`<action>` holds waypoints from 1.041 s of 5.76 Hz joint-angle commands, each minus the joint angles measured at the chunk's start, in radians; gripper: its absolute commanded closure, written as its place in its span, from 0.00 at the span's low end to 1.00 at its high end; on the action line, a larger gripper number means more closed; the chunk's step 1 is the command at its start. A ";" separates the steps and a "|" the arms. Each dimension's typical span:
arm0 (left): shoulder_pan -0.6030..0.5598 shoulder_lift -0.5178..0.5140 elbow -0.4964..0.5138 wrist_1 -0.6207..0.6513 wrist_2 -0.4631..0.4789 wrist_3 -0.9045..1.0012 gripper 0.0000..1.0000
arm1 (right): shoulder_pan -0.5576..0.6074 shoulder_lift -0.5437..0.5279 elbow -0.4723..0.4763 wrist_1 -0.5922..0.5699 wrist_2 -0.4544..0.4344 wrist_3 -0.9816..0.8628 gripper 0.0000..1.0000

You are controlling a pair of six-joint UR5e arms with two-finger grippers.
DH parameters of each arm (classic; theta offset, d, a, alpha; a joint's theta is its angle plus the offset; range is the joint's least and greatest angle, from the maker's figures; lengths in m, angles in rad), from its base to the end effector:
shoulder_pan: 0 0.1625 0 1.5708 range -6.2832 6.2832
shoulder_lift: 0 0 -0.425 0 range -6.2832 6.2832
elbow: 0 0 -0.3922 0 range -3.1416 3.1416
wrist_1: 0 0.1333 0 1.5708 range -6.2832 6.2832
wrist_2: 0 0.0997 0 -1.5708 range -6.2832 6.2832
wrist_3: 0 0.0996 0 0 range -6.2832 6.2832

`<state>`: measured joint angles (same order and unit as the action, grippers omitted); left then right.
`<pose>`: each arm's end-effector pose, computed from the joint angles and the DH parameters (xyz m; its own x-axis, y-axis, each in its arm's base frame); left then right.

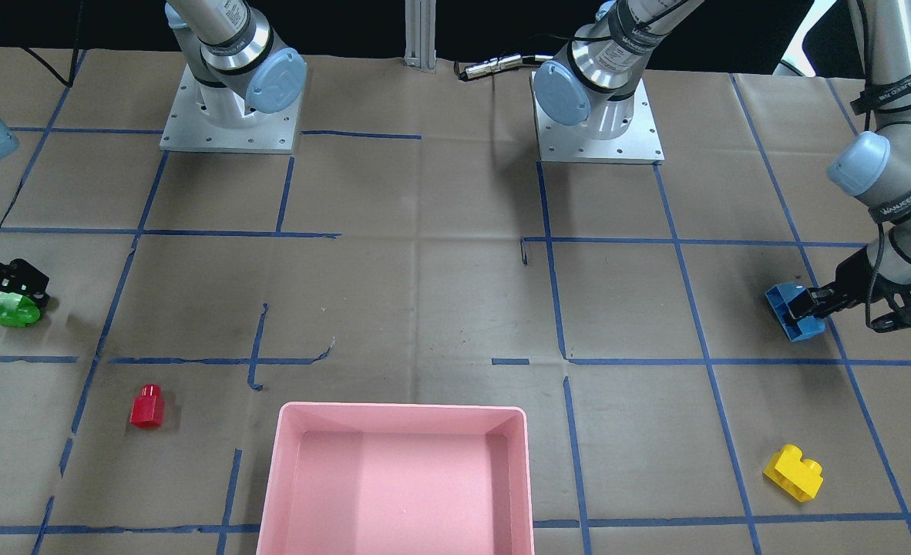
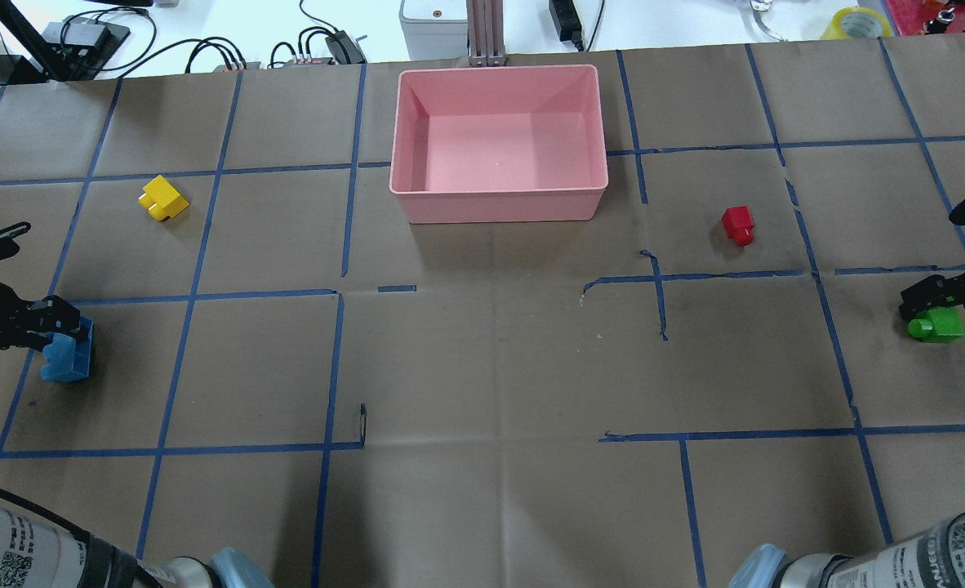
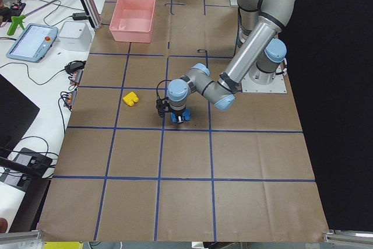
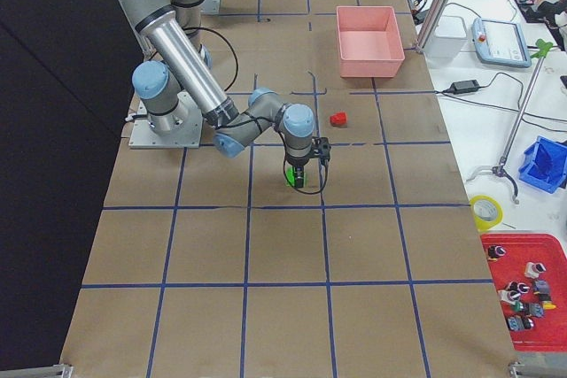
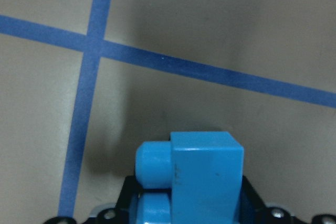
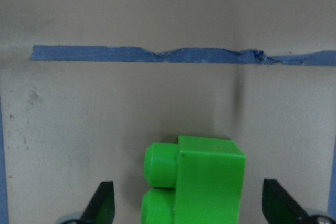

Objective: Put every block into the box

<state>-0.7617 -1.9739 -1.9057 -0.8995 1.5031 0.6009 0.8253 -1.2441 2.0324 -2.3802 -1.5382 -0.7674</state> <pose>0.3012 -0.4807 0.1838 -0.9735 -0.2088 0.0934 -0.2081 0.9780 0.0168 -0.2488 -0.4708 0.1895 -0.9997 -0.0224 -0.0088 -0.0221 0.9990 -0.0378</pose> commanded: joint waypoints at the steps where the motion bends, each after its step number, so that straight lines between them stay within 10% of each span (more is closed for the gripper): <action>1: -0.020 0.044 0.058 -0.039 0.025 -0.004 0.73 | 0.000 0.009 -0.001 -0.001 0.000 -0.001 0.01; 2: -0.081 0.096 0.167 -0.208 0.032 -0.036 0.73 | 0.000 0.017 -0.004 -0.001 0.000 -0.001 0.10; 4: -0.194 0.092 0.449 -0.524 0.032 -0.152 0.73 | 0.000 0.014 -0.009 0.007 -0.019 -0.001 0.58; 6: -0.348 0.080 0.543 -0.576 0.014 -0.274 0.73 | 0.000 0.002 -0.020 0.022 -0.054 0.000 0.73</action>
<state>-1.0262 -1.8887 -1.4073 -1.4529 1.5272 0.3866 0.8253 -1.2361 2.0187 -2.3652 -1.5723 -0.7681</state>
